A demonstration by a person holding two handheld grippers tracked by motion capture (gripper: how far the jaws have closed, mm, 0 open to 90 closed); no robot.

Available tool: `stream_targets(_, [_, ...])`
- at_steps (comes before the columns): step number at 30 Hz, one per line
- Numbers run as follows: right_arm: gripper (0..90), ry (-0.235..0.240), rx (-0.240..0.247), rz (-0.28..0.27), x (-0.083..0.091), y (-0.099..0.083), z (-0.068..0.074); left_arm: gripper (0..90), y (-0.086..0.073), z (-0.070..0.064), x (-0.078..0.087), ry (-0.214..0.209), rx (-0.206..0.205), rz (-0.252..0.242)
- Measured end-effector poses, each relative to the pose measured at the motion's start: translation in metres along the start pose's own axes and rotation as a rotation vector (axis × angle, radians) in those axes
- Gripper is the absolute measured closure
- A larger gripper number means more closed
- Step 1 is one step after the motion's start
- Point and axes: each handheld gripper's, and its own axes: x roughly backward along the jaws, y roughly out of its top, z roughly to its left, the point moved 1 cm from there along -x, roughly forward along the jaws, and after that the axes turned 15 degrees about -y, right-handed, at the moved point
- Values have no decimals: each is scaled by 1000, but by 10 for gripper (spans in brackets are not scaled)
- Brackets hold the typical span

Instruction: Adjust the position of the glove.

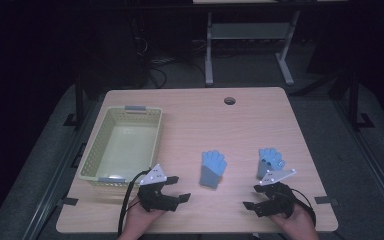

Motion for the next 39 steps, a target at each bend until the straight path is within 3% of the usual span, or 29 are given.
stream_targets(3, [271, 1, -2, -25, 2, -1, -1, 239, 0, 1, -1, -7, 8, -3])
stream_targets(7, [271, -8, -4, -17, 4, -2, -3, 239, 0, 1, -1, -13, 11, -6])
stream_targets(17, [271, -42, 44, -29, 12, 12, -5, 239, 1, -2, 0, -26, 7, -23])
stream_targets(31, [271, -51, 38, 16, 20, 31, -26, 238, 18, -11, -11, -65, -47, -4])
stream_targets(39, [266, -71, 34, 27, 28, 49, -43, 237, 21, -6, -13, -79, -42, 1])
